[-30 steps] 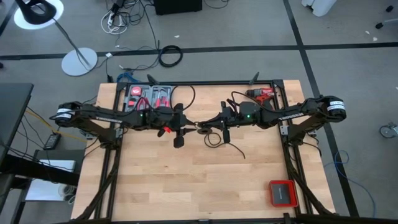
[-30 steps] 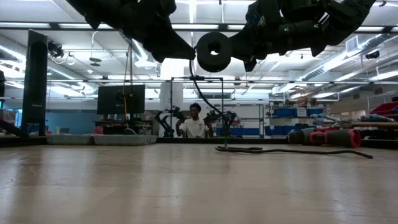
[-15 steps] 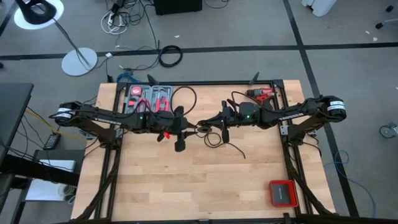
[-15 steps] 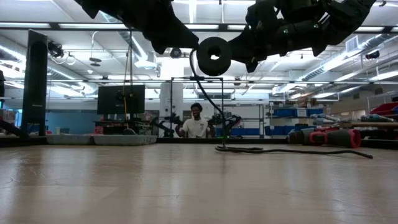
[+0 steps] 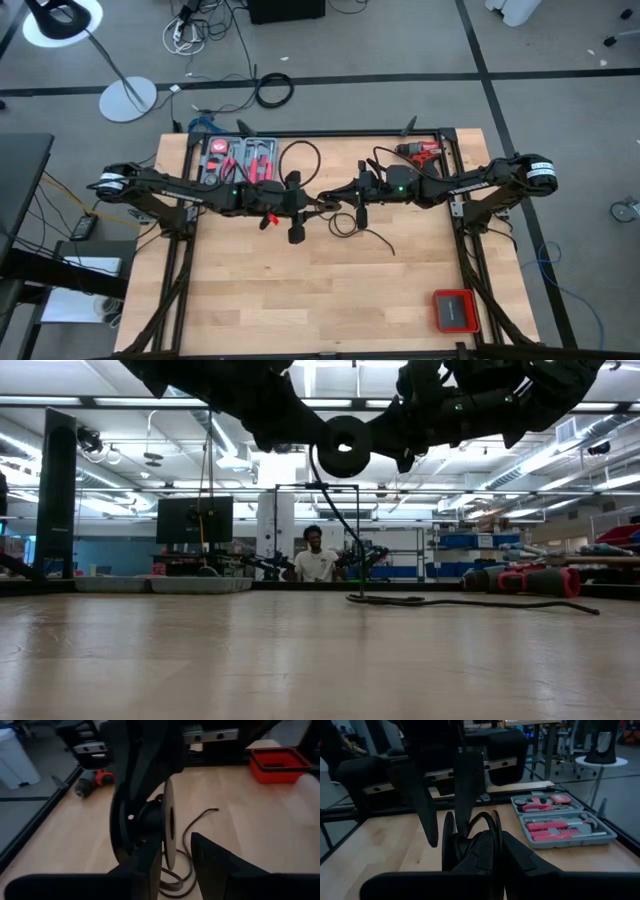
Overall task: Coil cords
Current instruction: Uncoil the black wire from the black spool
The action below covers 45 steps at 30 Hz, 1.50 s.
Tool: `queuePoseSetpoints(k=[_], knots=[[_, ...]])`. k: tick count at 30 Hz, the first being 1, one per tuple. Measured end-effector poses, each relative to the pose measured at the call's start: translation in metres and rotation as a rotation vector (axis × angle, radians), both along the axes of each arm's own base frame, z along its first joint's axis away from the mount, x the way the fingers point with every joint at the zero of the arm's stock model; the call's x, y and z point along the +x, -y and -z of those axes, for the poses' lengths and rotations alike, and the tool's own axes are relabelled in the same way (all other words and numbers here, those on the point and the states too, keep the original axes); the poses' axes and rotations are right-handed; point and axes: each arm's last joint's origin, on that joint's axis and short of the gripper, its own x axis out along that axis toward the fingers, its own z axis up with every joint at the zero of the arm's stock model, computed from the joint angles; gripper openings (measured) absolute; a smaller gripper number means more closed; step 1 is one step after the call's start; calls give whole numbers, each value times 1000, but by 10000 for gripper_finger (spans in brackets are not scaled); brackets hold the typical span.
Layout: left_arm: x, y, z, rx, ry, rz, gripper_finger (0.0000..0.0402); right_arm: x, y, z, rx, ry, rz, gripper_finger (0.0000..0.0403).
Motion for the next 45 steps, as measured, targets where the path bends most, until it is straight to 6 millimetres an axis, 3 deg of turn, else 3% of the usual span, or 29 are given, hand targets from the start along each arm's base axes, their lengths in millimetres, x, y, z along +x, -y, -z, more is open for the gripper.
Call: queuePoseSetpoints(k=[10, 13, 16, 19, 32, 40, 45], knots=[[3, -1, 0, 21, 32, -57, 94, 0, 0, 0, 0, 1, -3, 13], [5, -2, 2, 24, 34, -64, 69, 0, -1, 0, 1, 0, -8, 13], [6, -1, 3, 16, 37, -58, 19, 0, -1, 0, 0, 1, -12, 15], [8, -1, 4, 12, 46, -63, 6, 0, -1, -1, -2, 9, -15, 31], [6, -3, 6, 27, 9, -92, 1, 1, -2, -3, 57, 30, -29, 124], [-2, -4, 4, 22, -46, -89, 0, -9, -5, -19, 60, 75, -61, 135], [-11, -1, 7, -1, -138, -18, 0, -24, -2, -28, 59, 9, -32, 132]])
